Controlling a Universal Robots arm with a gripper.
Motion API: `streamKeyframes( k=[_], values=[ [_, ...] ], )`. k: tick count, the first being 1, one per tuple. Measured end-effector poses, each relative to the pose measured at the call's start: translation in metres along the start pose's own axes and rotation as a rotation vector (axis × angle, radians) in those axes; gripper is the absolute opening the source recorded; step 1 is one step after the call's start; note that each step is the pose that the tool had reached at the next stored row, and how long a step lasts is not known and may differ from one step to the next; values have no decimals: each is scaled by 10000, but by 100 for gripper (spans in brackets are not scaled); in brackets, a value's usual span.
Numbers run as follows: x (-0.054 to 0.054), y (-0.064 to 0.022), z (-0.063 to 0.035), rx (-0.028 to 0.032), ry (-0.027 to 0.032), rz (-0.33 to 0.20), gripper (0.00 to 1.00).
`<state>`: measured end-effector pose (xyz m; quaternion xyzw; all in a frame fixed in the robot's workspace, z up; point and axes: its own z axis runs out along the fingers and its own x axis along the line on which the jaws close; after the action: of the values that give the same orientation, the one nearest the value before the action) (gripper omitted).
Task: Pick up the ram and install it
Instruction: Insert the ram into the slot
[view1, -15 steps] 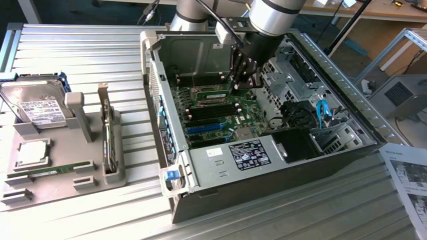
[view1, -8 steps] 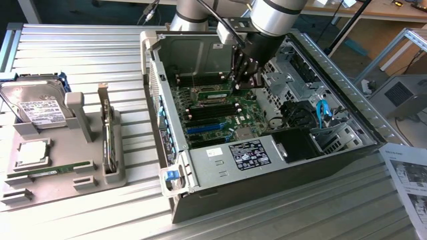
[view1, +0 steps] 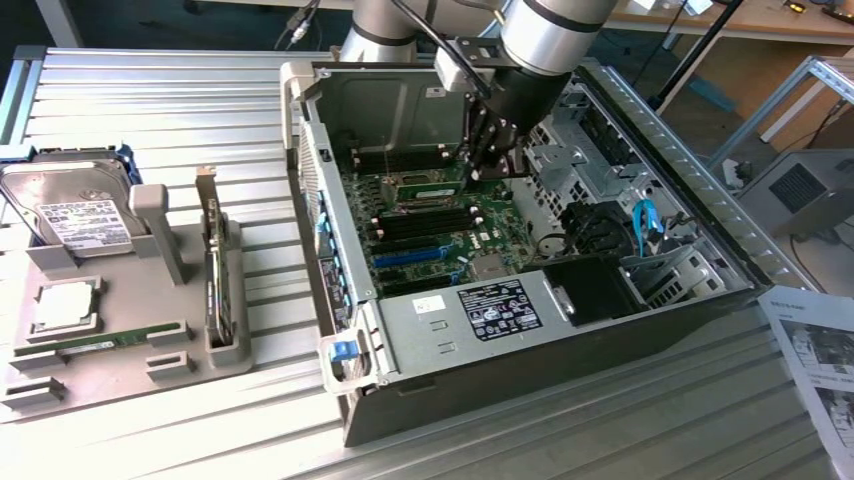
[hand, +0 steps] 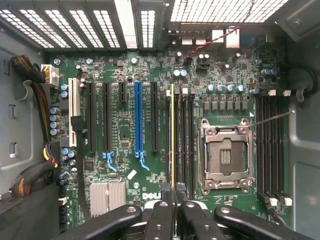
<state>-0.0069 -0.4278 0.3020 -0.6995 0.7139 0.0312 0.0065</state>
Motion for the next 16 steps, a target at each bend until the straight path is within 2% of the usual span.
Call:
streamKeyframes(
  k=[16],
  values=[
    [6, -5, 135, -22, 9, -406, 12]
  ],
)
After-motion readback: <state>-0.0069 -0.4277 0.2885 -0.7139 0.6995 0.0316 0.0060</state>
